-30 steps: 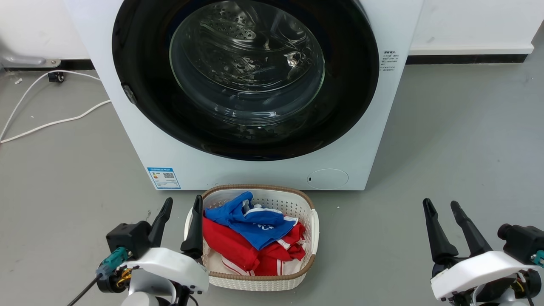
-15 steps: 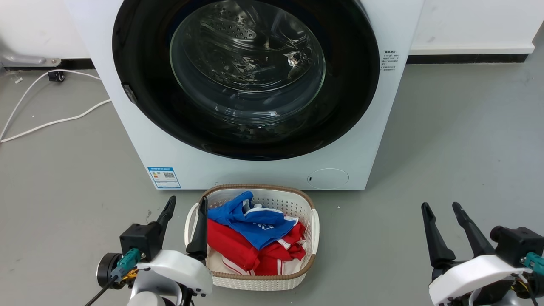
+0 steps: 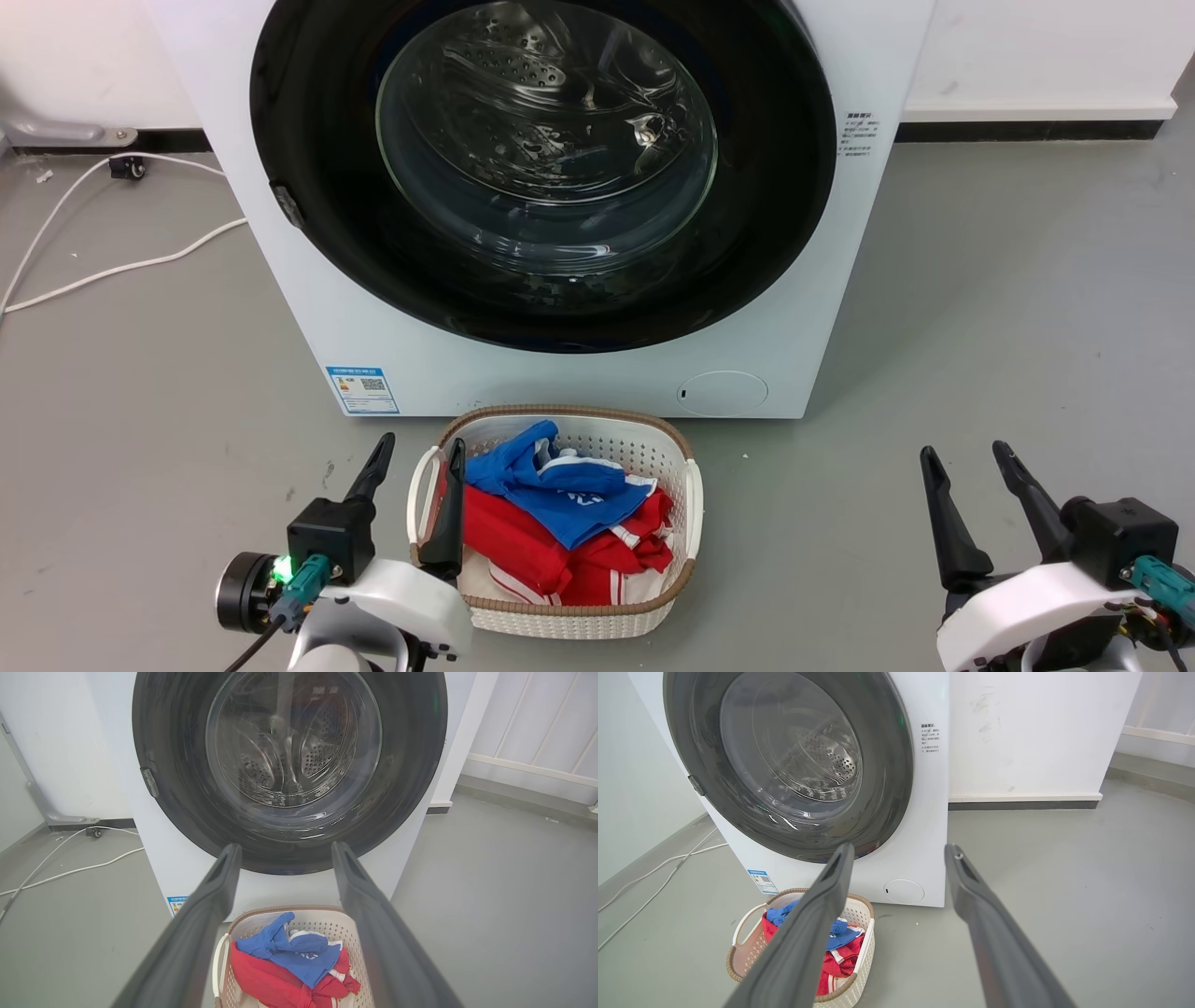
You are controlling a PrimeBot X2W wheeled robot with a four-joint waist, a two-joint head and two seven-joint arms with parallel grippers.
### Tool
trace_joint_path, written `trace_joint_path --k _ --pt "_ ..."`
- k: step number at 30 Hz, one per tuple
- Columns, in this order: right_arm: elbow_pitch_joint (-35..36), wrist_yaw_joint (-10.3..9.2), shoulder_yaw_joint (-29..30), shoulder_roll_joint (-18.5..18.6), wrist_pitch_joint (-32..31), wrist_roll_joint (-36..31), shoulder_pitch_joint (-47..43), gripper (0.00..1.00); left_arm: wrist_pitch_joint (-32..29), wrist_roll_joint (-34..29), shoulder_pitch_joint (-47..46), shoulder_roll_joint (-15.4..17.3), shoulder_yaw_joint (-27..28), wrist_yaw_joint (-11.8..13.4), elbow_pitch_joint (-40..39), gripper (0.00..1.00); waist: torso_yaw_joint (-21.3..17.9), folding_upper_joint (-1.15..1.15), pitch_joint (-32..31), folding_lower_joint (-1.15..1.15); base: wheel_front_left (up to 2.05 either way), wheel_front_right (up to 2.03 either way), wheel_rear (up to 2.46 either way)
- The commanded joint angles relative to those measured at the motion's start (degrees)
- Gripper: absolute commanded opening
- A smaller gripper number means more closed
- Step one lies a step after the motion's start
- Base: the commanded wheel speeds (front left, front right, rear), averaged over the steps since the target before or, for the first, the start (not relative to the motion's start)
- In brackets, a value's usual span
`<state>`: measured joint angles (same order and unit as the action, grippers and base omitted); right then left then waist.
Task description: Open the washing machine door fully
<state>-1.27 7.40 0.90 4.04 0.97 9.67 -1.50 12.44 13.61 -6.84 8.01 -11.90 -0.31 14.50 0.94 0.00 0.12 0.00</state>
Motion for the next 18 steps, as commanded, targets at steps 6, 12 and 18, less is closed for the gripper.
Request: trace_joint_path --k 6,12,18 --pt "0.76 0.13 0.55 -0.54 0.93 -3.16 -0.69 1.00 1.12 -2.65 -0.64 -0.32 0.33 0.21 0.56 1.00 0.01 0.00 -0.12 0.00 0.00 0.00 0.00" --pt "0.64 0.14 1.11 -1.01 1.90 -5.44 -0.75 1.00 1.98 -4.22 -0.42 -1.19 1.22 -0.58 0.78 1.00 0.10 0.00 -0.20 0.00 0.00 0.00 0.00" --pt "0.49 0.14 1.16 -1.15 2.23 -7.76 -0.84 1.00 2.52 -5.56 -0.33 -2.06 1.98 -1.09 1.15 1.00 0.22 0.00 -0.20 0.00 0.00 0.00 0.00"
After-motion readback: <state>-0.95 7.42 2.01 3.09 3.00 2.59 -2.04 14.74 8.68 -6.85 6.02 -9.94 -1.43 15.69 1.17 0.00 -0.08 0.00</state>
